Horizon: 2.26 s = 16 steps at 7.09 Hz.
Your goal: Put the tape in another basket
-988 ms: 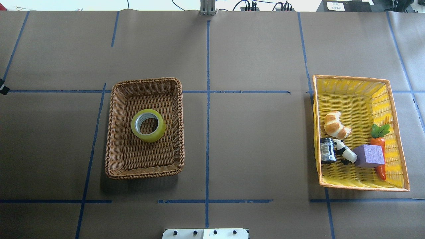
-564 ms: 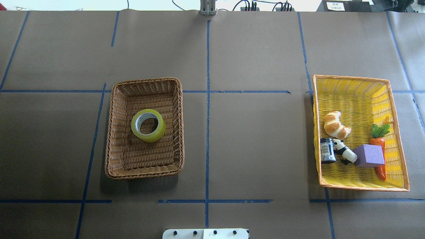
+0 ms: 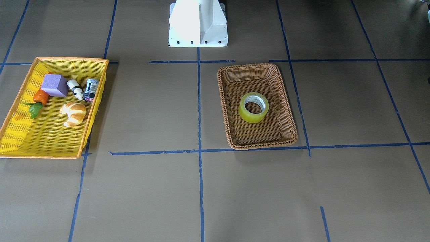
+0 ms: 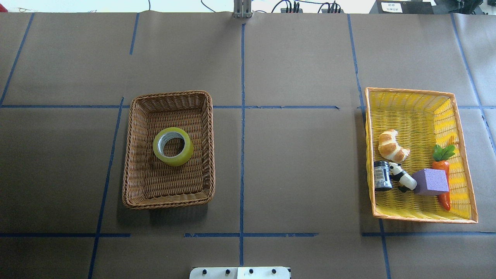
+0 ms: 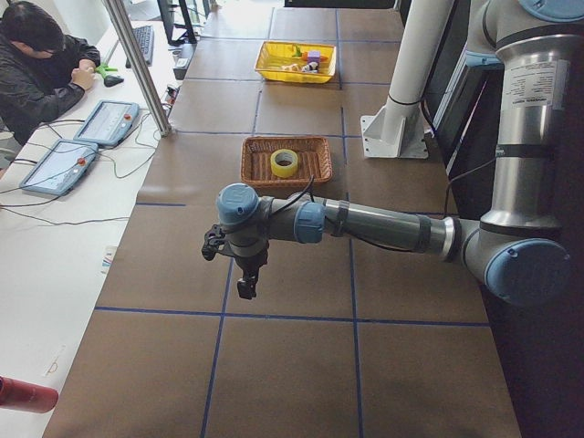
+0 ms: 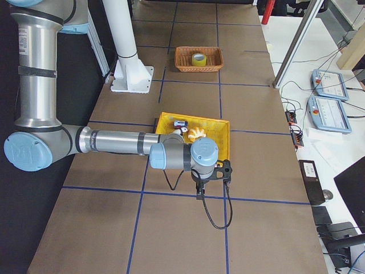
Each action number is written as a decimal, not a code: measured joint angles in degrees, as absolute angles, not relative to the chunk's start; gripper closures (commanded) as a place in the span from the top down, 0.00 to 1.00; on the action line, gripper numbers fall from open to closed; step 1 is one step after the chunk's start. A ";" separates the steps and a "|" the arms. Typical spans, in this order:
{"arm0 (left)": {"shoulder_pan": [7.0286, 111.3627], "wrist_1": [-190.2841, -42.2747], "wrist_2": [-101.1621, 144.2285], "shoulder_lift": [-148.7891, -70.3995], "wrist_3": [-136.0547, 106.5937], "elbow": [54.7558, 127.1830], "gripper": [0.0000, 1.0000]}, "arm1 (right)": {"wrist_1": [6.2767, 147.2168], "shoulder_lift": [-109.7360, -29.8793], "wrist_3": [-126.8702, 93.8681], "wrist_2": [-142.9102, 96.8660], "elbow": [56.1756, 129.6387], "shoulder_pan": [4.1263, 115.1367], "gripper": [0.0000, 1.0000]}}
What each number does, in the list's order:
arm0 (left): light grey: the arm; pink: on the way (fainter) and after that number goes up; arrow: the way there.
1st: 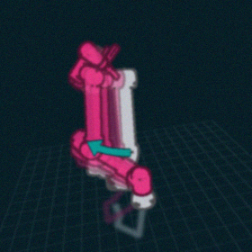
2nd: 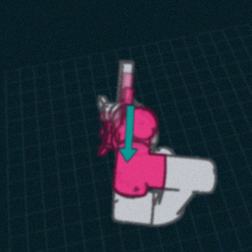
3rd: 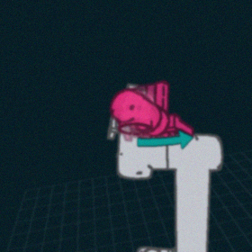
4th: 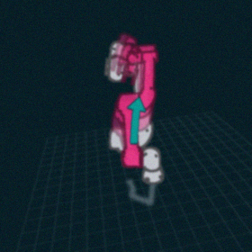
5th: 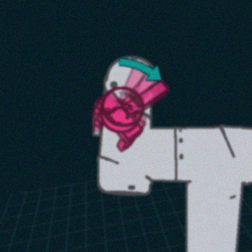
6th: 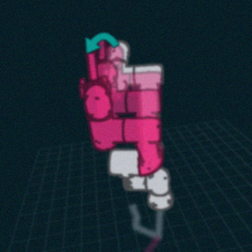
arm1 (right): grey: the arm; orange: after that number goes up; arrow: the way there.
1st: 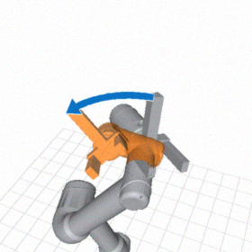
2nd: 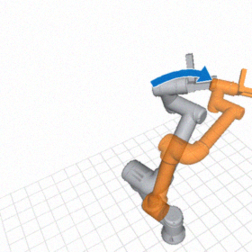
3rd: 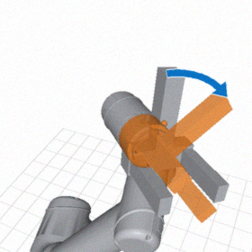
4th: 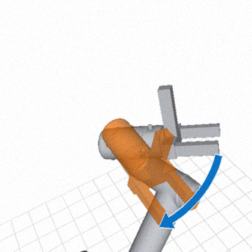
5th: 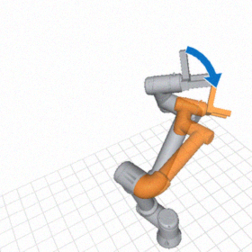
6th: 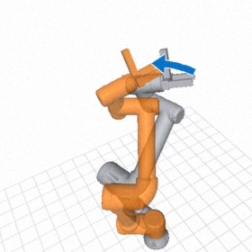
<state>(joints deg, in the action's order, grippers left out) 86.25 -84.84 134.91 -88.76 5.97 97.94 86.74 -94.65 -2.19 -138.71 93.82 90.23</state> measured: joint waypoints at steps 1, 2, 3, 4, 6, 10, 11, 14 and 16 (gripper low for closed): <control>87.03 -85.25 135.51 -88.08 6.01 96.30 1.00 | 86.69 -94.72 -2.17 -138.75 93.92 90.21 1.00; 87.48 -85.48 135.76 -87.26 5.96 95.49 1.00 | 86.67 -94.73 -2.13 -138.77 94.01 90.18 1.00; 87.86 -85.56 135.84 -86.58 5.83 94.99 1.00 | 86.66 -94.69 -2.12 -138.77 94.11 90.18 1.00; 88.41 -85.59 135.87 -86.28 5.66 94.47 1.00 | 86.66 -94.57 -2.11 -138.78 94.17 90.18 1.00; 89.89 -85.61 135.88 -86.13 5.52 93.99 1.00 | 86.66 -94.50 -2.13 -138.84 94.21 90.23 1.00; 90.82 -85.60 135.86 -85.96 5.83 93.61 1.00 | 86.66 -94.43 -2.18 -138.87 94.22 90.24 1.00; 90.86 -85.61 135.82 -85.96 5.89 93.56 1.00 | 86.66 -94.43 -2.14 -138.87 94.22 90.25 1.00; 90.88 -85.62 135.79 -85.96 6.01 93.52 1.00 | 86.66 -94.40 -2.19 -138.87 94.25 90.26 1.00; 90.88 -85.63 135.79 -85.96 5.98 93.52 1.00 | 86.66 -94.39 -2.18 -138.87 94.38 90.26 1.00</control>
